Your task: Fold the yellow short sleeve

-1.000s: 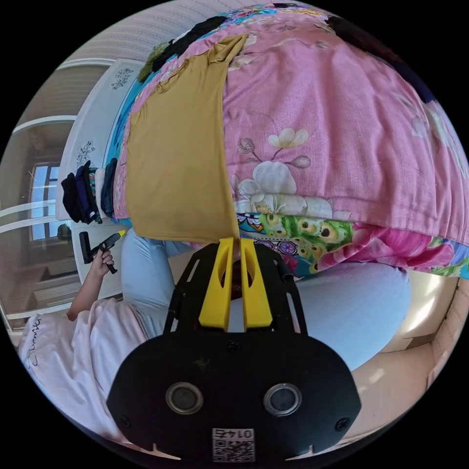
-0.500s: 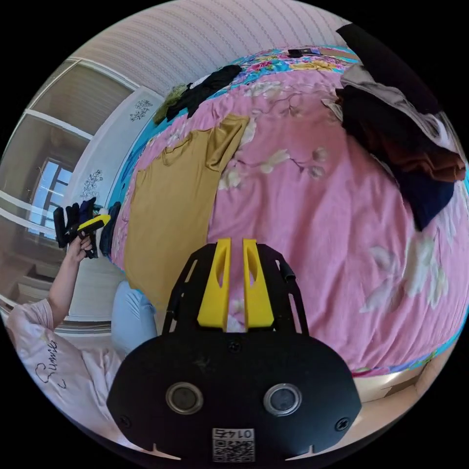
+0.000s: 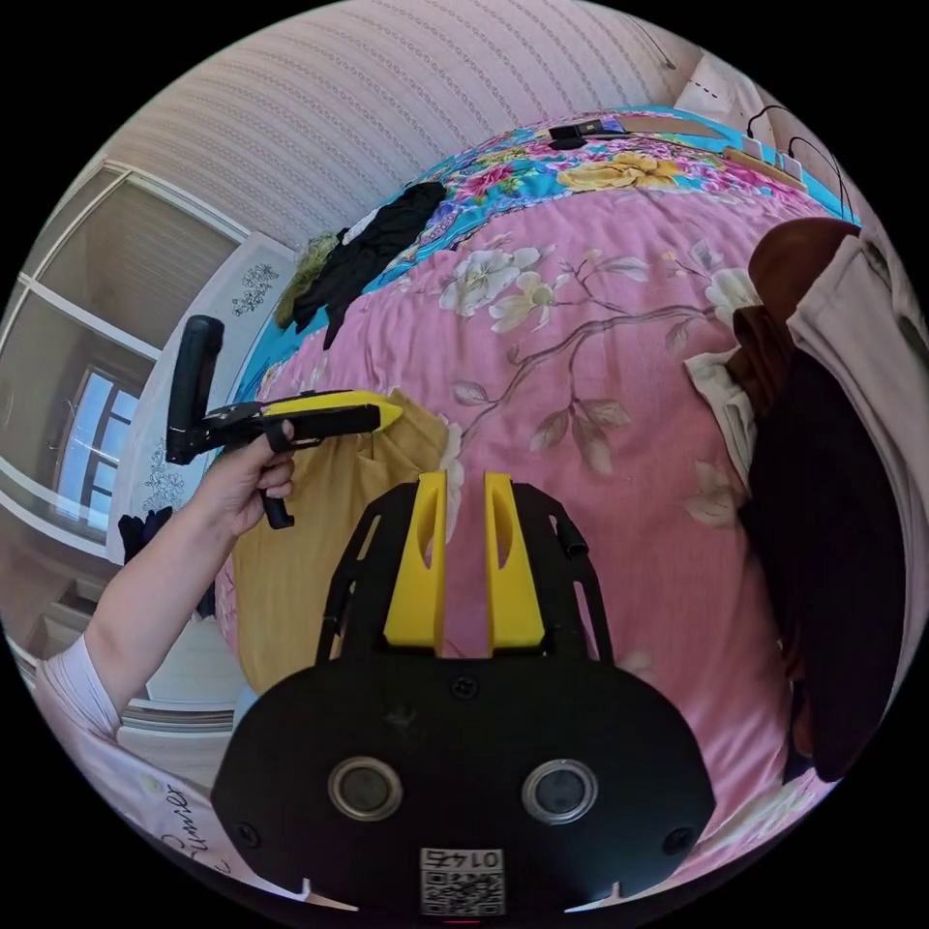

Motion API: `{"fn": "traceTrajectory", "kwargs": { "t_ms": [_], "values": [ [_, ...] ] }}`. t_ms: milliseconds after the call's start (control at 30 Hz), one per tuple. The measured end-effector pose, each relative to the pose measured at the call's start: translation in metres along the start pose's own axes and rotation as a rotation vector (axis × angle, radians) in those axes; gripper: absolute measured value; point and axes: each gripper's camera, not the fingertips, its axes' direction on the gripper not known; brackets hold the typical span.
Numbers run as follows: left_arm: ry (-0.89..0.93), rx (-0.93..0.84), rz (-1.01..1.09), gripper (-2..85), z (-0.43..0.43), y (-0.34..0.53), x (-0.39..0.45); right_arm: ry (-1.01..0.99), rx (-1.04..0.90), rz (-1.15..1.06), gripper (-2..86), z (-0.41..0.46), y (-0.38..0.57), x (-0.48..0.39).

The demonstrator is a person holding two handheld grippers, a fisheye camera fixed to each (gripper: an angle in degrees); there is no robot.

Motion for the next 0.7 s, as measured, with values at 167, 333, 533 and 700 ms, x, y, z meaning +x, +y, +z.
{"fn": "traceTrajectory", "kwargs": {
  "t_ms": [167,333,533,700],
  "values": [
    [-0.021,0.08,0.05,-0.6,-0.007,0.029,-0.006,-0.096,0.009,-0.055,5.7,0.0,0.003,0.015],
    [-0.04,0.059,0.023,-1.0,0.014,0.069,-0.042,-0.178,0.003,-0.111,5.7,0.013,-0.002,0.012],
    [0.075,0.117,-0.063,-1.0,0.032,0.083,-0.061,-0.26,-0.062,-0.096,7.7,0.046,-0.019,-0.001],
    [0.064,0.166,-0.016,-1.0,0.015,0.082,-0.043,-0.373,0.015,-0.058,2.0,0.028,-0.01,0.003]
  ]
}}
